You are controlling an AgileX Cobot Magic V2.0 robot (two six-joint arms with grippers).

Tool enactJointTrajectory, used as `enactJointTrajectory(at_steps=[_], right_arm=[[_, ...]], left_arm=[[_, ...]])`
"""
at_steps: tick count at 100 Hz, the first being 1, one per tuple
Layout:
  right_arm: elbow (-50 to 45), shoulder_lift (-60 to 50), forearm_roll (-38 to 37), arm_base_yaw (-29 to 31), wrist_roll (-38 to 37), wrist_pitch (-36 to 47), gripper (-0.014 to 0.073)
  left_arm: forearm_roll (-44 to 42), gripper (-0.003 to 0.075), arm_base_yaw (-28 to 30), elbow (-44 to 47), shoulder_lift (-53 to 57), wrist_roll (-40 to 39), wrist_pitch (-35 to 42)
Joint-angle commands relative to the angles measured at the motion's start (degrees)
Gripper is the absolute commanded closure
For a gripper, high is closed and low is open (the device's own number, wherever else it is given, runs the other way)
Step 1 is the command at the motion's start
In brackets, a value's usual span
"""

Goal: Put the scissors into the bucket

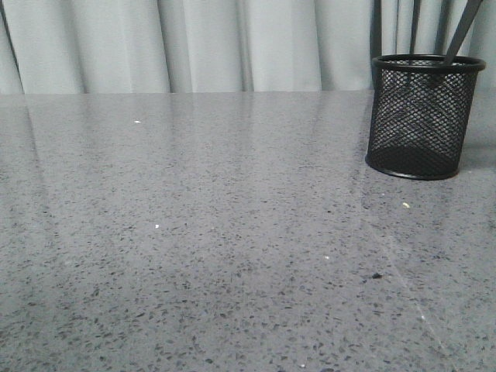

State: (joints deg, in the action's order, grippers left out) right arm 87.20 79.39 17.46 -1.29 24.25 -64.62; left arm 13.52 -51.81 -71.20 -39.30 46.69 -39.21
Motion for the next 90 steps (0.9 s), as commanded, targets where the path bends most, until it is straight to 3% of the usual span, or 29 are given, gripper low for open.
enactJointTrajectory(at_steps=[1,50,69,79,90], right_arm=[[2.22,-0.88,1.74,0.26,-0.07,4.50,0.0657],[2.22,6.82,4.48,-0.40,0.09,10.51,0.0656],[2.22,7.21,5.65,-0.87,0.09,9.21,0.0654],[2.22,7.21,5.65,-1.56,0.09,7.09,0.0592],[2.22,7.21,5.54,-2.56,0.09,5.96,0.0439]], left_arm=[[0.64,0.0740,-0.39,0.32,0.55,-1.04,3.82],[2.18,0.0740,-0.39,2.22,0.91,-1.12,3.75],[3.24,0.0740,-0.39,2.22,0.91,-1.12,2.63],[3.24,0.0740,-0.39,2.47,0.91,-1.12,2.36],[3.36,0.0740,-0.39,2.55,0.91,-1.12,2.39]])
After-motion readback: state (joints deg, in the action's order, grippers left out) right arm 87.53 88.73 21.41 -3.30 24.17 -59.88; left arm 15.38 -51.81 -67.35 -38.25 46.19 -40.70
